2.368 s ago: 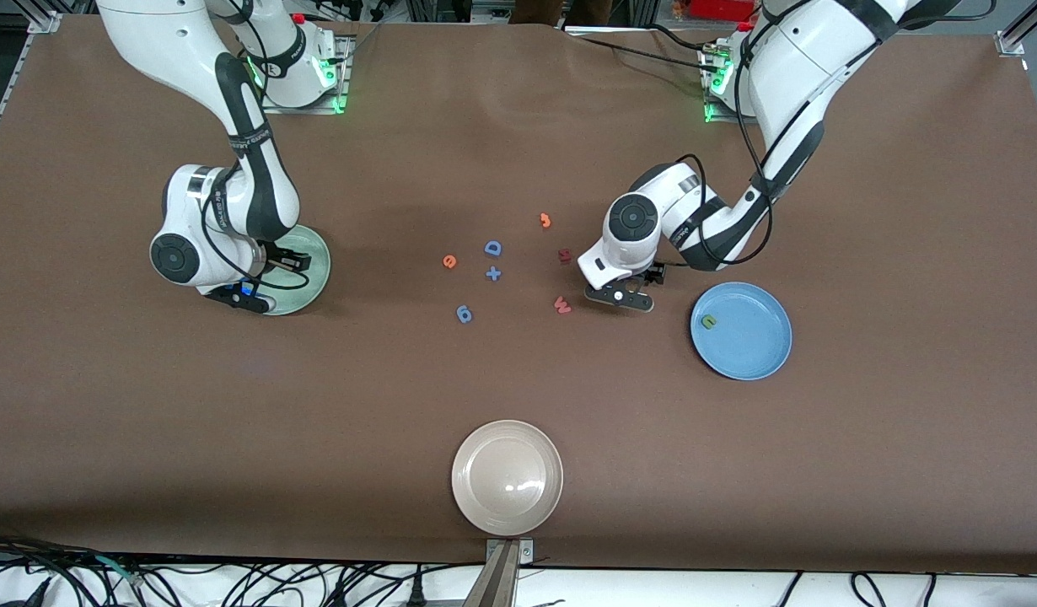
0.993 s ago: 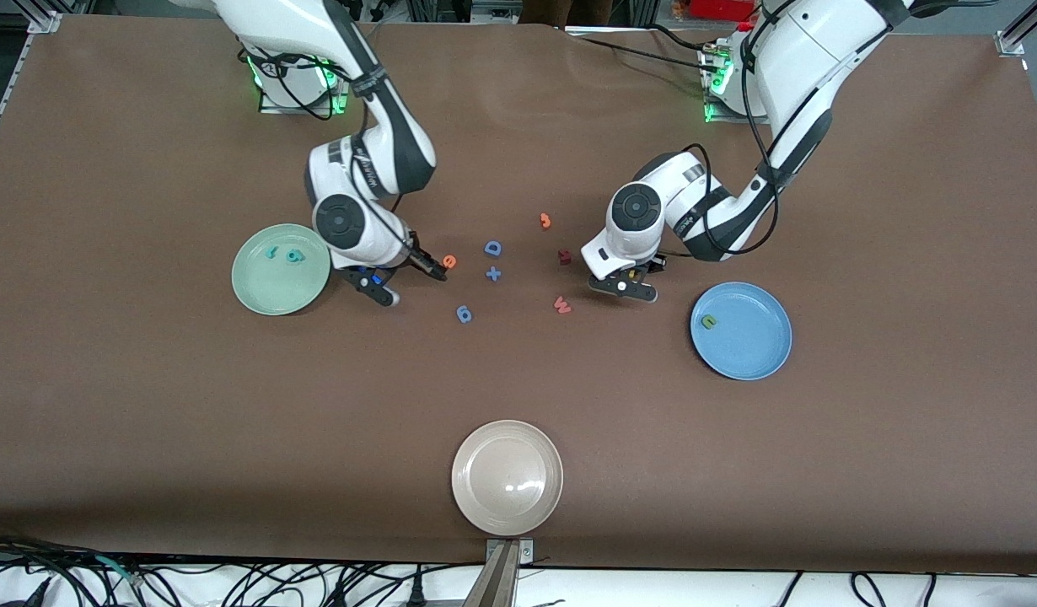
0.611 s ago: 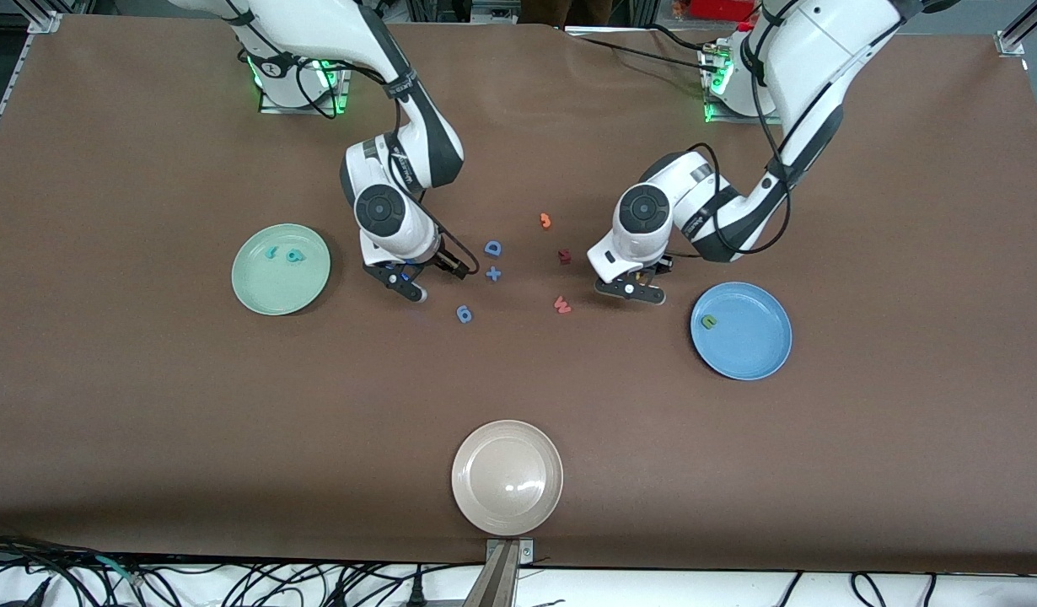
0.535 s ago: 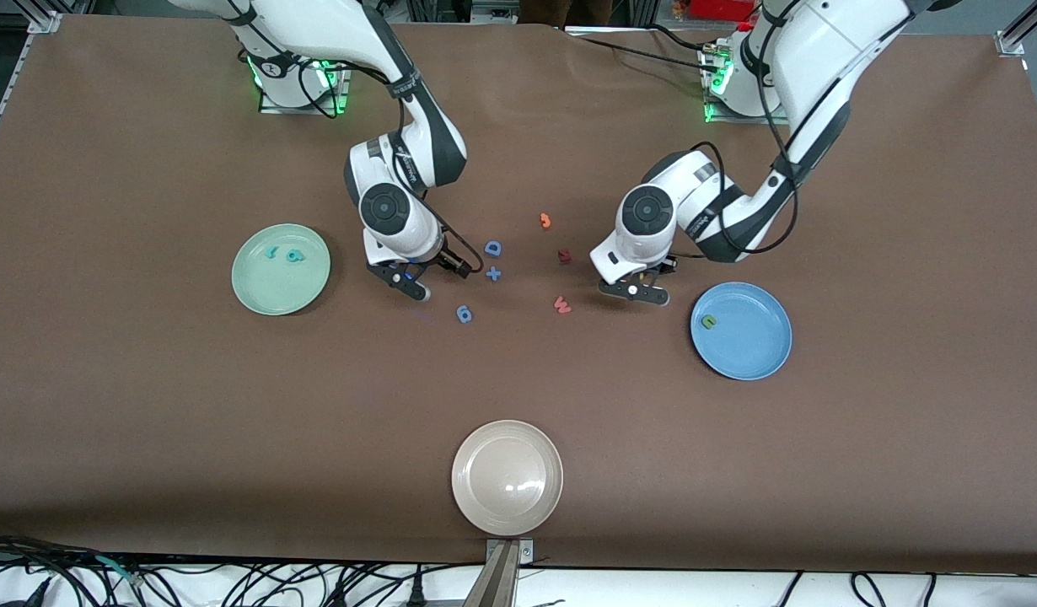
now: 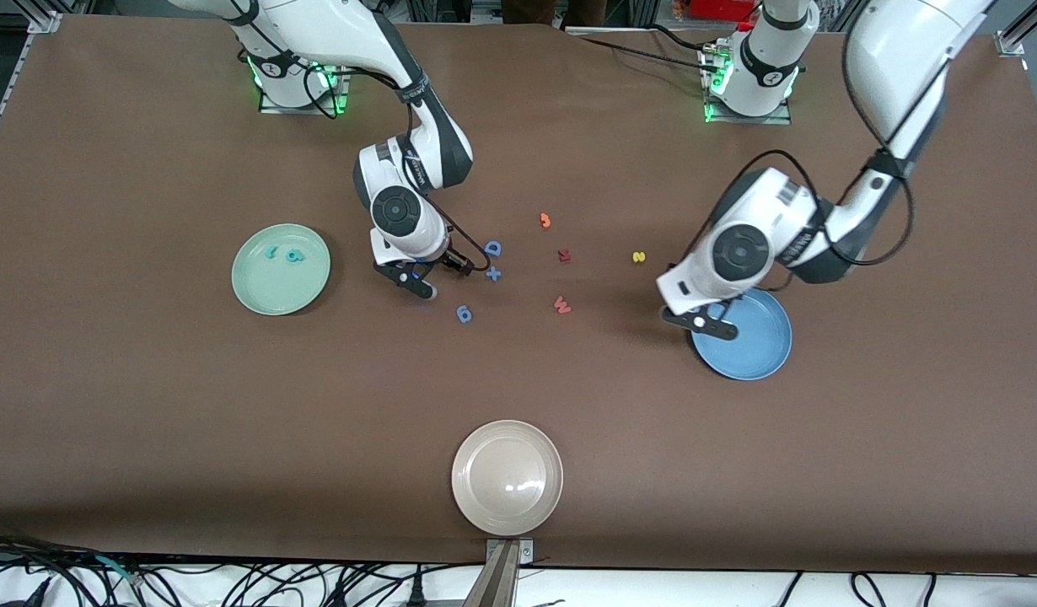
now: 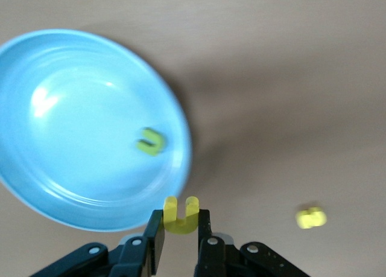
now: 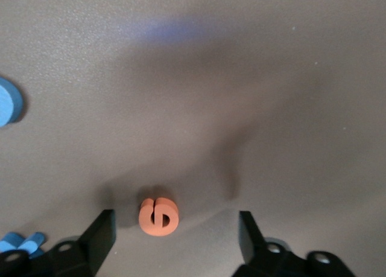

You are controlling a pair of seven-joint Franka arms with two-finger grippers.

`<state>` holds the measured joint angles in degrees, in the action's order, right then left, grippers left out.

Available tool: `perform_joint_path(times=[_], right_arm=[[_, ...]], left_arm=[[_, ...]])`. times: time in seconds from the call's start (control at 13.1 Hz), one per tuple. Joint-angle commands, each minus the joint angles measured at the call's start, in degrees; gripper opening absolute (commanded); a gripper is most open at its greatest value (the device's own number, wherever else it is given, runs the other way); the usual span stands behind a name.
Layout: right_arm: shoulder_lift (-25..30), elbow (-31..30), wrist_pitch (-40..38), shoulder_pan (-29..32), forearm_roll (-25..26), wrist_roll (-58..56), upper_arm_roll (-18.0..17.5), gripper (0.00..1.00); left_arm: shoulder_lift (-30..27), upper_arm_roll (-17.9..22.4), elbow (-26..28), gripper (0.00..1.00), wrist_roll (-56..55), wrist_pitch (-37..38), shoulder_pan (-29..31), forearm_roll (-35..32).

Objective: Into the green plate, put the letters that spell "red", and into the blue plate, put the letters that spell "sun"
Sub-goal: 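Place the yellow u on the blue plate while the right gripper grasps orange 6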

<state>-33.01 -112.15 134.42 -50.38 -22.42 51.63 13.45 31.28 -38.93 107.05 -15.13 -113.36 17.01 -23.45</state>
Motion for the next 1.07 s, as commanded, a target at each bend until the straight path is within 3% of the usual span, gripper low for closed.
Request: perform_joint_path(times=[0.0,0.23,0.31,0.38,0.46,0.76,0.92,0.99], right_arm=[[-0.4,0.3,0.4,-0.6,-1.0,-0.7,0.5,0.66],[-0.5,0.4,0.5,-0.5,-1.0,-0.6,0.5,0.65],[-0.5,0.4,0.7,-0.6,-1.1,-0.5,0.5,0.65],[-0.6,0.5,0.8,-0.7,-1.1,-0.4,0.5,0.65],[-0.7,0.5,1.2,-0.7,-1.1,-0.4,0.5,0.65],[-1.6,0.5,3.0,-0.9,-1.2,-0.3,0.5,0.58],[-1.6,0.5,2.9,-0.9,-1.2,-0.4,0.5,0.48],[-1.6,0.5,3.0,-0.9,-1.1,-0.5,0.5,0.38]], left_arm=[[0.1,-0.4,0.1,0.25,5.3,0.5,3.1,0.4],[0.8,0.0,0.1,0.31,8.8,-0.3,5.8,-0.2],[0.9,0.0,0.1,0.49,8.8,-0.5,5.8,-0.2],[0.9,0.0,0.1,0.83,8.8,-0.5,5.8,-0.2],[0.9,0.0,0.1,1.0,8.8,-0.5,5.8,-0.2],[0.9,-0.6,0.8,1.0,5.4,-0.6,4.9,0.8],[0.8,-3.9,2.4,1.0,-2.2,-0.6,4.3,0.8],[0.8,-5.7,3.3,1.0,-5.8,-0.9,4.3,0.8]])
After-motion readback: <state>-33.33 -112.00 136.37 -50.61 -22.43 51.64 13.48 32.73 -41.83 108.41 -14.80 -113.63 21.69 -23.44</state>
